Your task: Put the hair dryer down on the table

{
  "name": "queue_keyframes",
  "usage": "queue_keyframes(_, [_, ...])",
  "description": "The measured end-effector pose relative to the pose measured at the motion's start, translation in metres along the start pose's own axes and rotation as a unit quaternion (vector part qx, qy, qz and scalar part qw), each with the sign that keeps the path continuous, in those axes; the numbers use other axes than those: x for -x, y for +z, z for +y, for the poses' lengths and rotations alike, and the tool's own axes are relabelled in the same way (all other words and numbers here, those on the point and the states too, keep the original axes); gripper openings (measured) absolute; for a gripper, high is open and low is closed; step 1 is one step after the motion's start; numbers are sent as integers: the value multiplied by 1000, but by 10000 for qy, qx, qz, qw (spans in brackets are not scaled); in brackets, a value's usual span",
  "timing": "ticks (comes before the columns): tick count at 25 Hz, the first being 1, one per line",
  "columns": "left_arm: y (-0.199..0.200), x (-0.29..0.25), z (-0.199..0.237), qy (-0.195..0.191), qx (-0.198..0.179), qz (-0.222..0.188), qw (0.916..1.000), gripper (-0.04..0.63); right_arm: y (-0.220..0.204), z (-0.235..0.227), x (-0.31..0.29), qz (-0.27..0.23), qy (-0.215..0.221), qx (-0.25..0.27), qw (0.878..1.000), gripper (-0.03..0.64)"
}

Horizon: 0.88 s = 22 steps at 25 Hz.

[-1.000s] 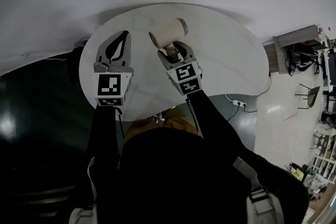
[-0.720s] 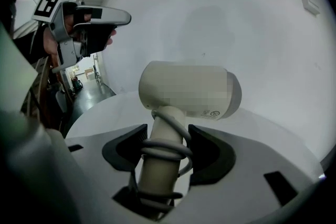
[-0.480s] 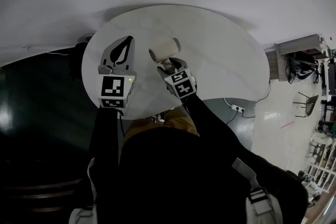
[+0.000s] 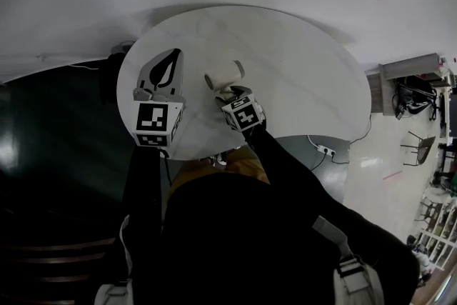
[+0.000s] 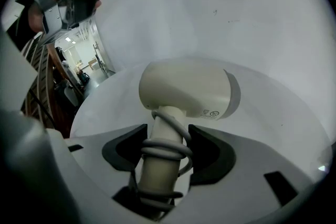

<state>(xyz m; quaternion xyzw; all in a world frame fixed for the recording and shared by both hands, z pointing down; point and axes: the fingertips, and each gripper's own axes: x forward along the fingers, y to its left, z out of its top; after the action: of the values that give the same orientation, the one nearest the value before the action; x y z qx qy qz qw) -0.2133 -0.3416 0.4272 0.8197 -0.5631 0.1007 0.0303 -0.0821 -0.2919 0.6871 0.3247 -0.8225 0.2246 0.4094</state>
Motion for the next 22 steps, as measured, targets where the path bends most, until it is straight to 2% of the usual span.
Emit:
queue_keyframes(7, [-5,6,4,57,23,89,9999,17,-16,7,-14,390,113,-188,9990,261])
queue_keyframes(11, [-7,9,6,57,31,124,9999,17,-19,5,-18,596,-12,52,9982,262])
queue_keyframes(18, [-12,9,8,38,73,182,9998,17,-18,9,-17,683,209,-109,9974,275])
queue_keyframes(22, [-11,6,3,-67,16,159,9998,17,-18,16,-15,722,352,2,9968,303])
